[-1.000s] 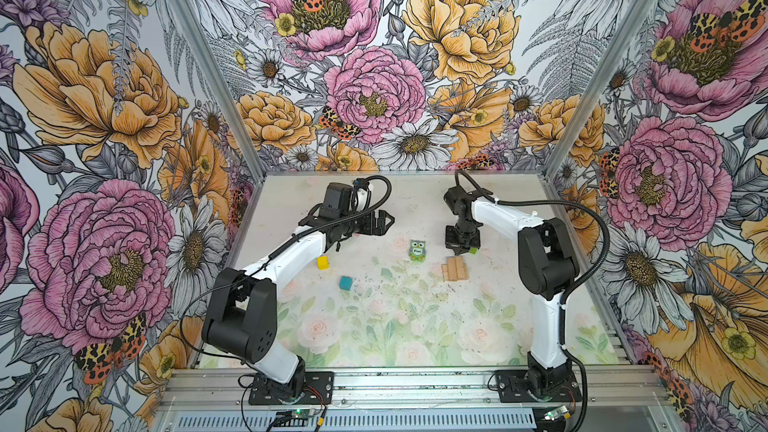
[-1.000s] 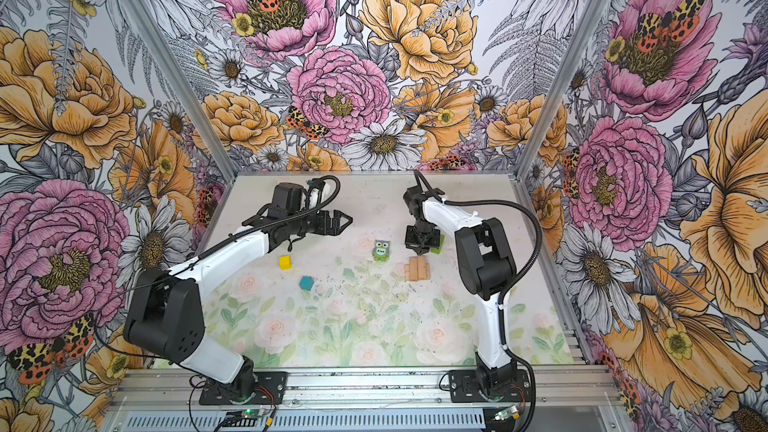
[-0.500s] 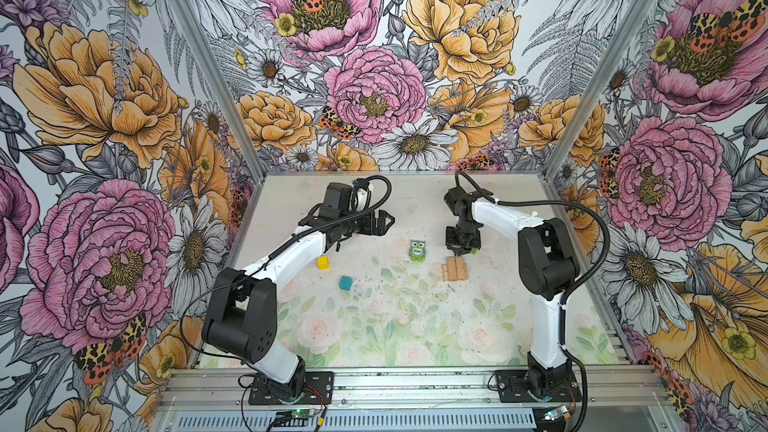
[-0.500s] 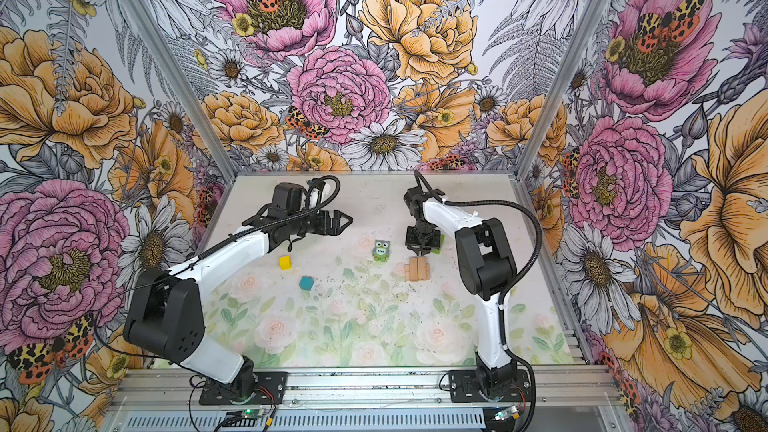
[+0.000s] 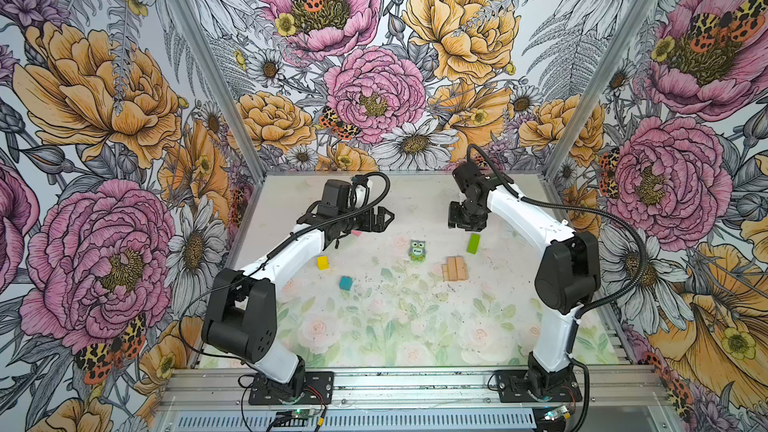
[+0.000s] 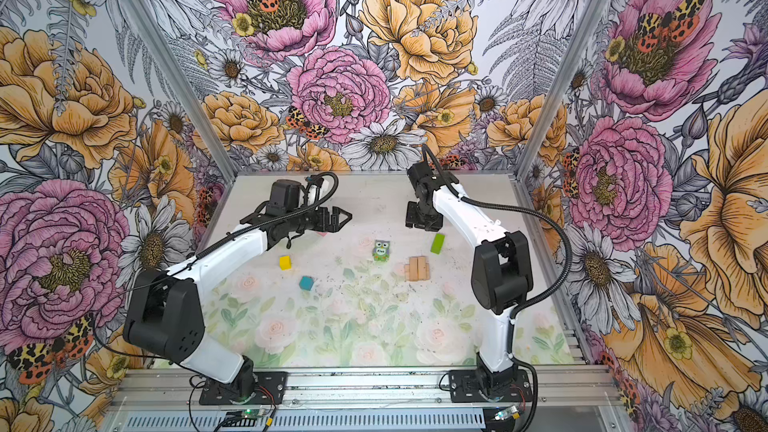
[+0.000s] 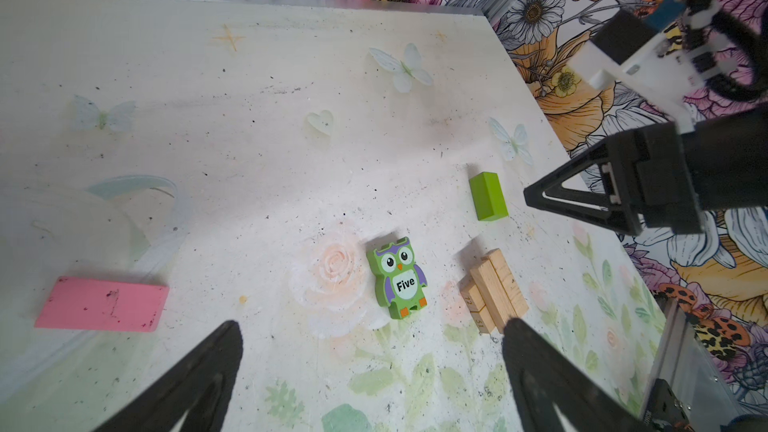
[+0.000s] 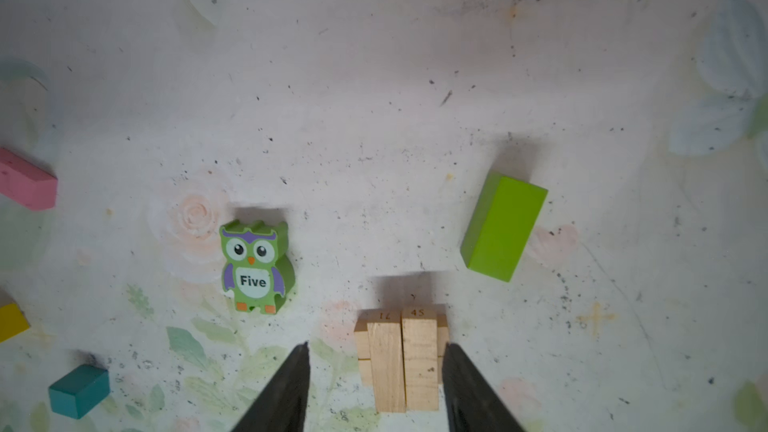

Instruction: Build the wood block tower

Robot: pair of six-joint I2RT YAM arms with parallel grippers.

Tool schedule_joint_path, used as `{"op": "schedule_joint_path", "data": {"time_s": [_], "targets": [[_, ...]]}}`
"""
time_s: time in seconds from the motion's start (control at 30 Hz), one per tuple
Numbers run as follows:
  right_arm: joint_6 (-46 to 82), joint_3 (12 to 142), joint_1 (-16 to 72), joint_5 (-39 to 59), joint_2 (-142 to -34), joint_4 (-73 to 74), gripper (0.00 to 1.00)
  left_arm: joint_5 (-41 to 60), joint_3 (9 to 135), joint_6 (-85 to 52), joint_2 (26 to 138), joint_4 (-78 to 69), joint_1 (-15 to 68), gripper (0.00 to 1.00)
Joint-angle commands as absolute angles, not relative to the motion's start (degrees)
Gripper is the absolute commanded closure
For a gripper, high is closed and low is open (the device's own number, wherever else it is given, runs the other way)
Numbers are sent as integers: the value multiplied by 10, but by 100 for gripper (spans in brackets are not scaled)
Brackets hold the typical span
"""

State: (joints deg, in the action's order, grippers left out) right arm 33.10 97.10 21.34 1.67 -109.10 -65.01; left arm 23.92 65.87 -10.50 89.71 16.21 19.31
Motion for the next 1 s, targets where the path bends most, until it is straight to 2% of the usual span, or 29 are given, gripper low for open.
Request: {"op": "schedule_joint_path", "data": {"time_s": [0.0, 0.43, 0.97], "targets": [[350, 921, 240, -2, -1071, -659, 37, 255, 653, -94, 881, 155, 186, 1], [388, 792, 272, 3, -1042, -605, 31, 259, 588, -102, 821, 149, 183, 1], [372, 778, 273, 14, -1067, -561, 34, 249, 564, -102, 777, 161, 185, 1]]}}
